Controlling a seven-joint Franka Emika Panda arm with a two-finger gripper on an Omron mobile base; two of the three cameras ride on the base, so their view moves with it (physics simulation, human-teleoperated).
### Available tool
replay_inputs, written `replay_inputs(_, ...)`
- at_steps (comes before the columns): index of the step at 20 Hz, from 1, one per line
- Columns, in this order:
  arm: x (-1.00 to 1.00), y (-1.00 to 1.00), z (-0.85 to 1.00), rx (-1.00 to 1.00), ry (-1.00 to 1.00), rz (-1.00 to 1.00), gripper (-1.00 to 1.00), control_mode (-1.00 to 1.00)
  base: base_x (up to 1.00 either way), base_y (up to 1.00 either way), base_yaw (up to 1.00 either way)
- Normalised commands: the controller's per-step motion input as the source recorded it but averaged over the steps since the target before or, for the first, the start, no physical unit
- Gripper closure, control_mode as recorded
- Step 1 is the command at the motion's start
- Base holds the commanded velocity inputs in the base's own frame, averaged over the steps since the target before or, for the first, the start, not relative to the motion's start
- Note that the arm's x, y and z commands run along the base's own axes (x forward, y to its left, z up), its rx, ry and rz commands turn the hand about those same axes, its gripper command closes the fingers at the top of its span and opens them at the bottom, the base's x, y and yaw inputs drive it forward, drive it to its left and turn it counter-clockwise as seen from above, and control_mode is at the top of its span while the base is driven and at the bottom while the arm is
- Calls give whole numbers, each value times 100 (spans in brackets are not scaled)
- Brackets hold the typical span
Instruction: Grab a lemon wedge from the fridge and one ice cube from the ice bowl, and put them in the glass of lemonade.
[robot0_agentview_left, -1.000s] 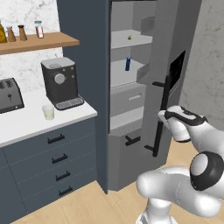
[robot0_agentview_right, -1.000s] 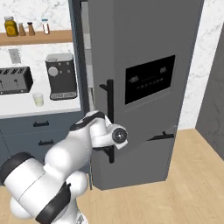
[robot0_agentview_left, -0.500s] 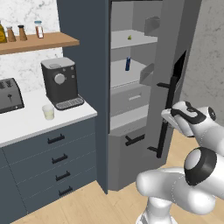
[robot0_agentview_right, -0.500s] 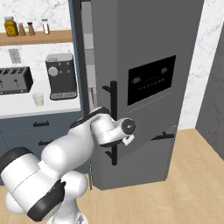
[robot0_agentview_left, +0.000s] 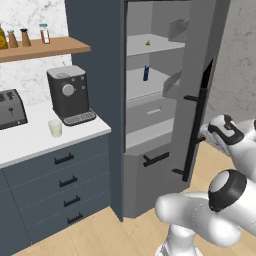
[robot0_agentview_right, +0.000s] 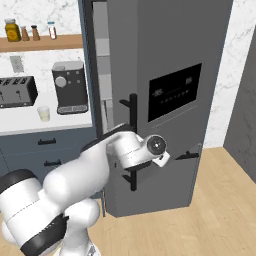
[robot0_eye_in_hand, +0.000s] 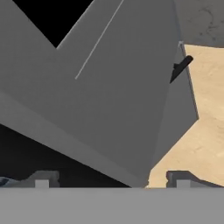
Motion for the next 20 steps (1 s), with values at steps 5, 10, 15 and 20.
replay_inputs(5,-78,-17,76,-11,-18,-2,-100,-100,0,0,0)
replay_inputs(10,-74,94,97,-32,-12,0,-100,-100,0,0,0)
replay_inputs(15,-27,100,63,-46,-2,-3,-100,-100,0,0,0)
replay_inputs(20,19,99,53,-59,10,-6,-100,-100,0,0,0)
